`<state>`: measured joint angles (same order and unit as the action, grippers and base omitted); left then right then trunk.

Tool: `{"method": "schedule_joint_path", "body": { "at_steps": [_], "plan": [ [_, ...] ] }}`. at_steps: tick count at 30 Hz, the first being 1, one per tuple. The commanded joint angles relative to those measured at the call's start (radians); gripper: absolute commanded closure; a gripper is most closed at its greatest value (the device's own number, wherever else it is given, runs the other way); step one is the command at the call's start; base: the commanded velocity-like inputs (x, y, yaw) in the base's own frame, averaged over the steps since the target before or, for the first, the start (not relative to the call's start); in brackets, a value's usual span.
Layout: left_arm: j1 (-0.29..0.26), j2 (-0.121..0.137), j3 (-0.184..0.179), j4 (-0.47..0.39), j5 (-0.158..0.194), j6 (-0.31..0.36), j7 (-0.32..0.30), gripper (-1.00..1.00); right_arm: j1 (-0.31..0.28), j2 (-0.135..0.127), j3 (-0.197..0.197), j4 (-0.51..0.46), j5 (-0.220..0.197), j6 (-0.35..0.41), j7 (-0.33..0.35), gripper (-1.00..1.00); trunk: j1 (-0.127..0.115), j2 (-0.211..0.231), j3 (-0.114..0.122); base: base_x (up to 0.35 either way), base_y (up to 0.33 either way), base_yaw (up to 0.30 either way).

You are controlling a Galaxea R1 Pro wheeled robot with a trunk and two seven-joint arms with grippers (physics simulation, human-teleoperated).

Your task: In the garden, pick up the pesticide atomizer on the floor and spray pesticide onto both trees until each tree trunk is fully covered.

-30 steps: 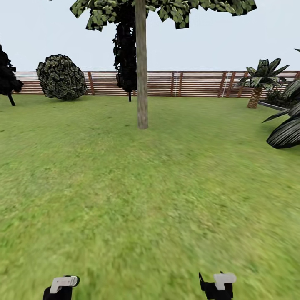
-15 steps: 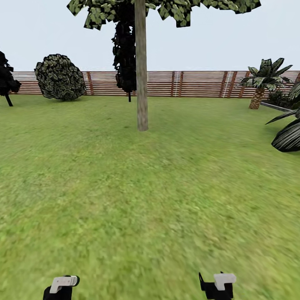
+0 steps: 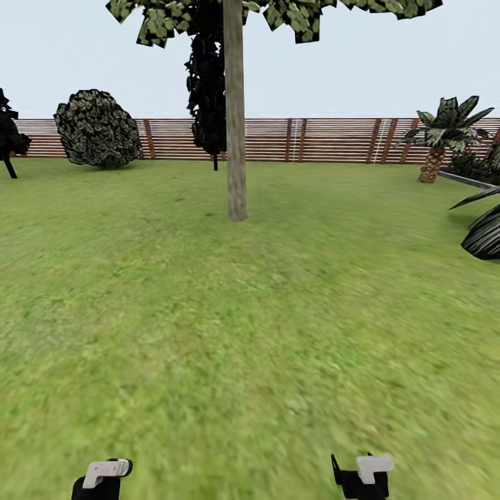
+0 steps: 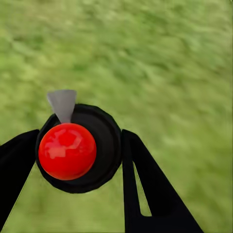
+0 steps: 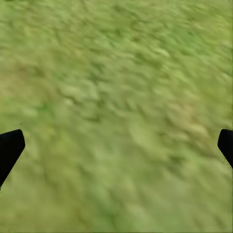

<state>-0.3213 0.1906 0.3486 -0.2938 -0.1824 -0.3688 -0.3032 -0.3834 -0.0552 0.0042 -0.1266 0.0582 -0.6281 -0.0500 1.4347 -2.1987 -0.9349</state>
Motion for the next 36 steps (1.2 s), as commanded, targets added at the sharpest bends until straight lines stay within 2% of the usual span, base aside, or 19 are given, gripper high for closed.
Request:
{"method": "schedule_joint_path", "body": {
  "at_steps": [1, 24, 32, 36],
  "plan": [
    [-0.001, 0.0, 0.009, 0.001, -0.009, -0.004, -0.005, 1.0, -0.001, 0.0, 0.0, 0.001, 0.006, -0.002, -0.005, -1.0, 0.0, 0.0, -0.001, 0.339, 0.0, 0.0],
    [-0.001, 0.0, 0.009, 0.003, -0.009, -0.004, -0.005, 1.0, -0.001, 0.007, 0.0, 0.002, 0.006, 0.0, -0.009, -1.0, 0.0, 0.0, -0.001, 0.339, 0.0, 0.0],
    [-0.001, 0.0, 0.009, 0.001, -0.009, -0.004, -0.005, 1.0, 0.0, 0.016, 0.0, 0.09, 0.004, 0.003, -0.006, -1.0, 0.0, 0.0, -0.001, 0.339, 0.0, 0.0],
    [-0.001, 0.0, 0.009, 0.001, -0.009, -0.004, -0.006, 1.0, 0.014, 0.017, 0.0, 0.099, 0.005, 0.002, -0.006, -1.0, 0.0, 0.0, -0.001, 0.339, 0.0, 0.0]
  ]
}}
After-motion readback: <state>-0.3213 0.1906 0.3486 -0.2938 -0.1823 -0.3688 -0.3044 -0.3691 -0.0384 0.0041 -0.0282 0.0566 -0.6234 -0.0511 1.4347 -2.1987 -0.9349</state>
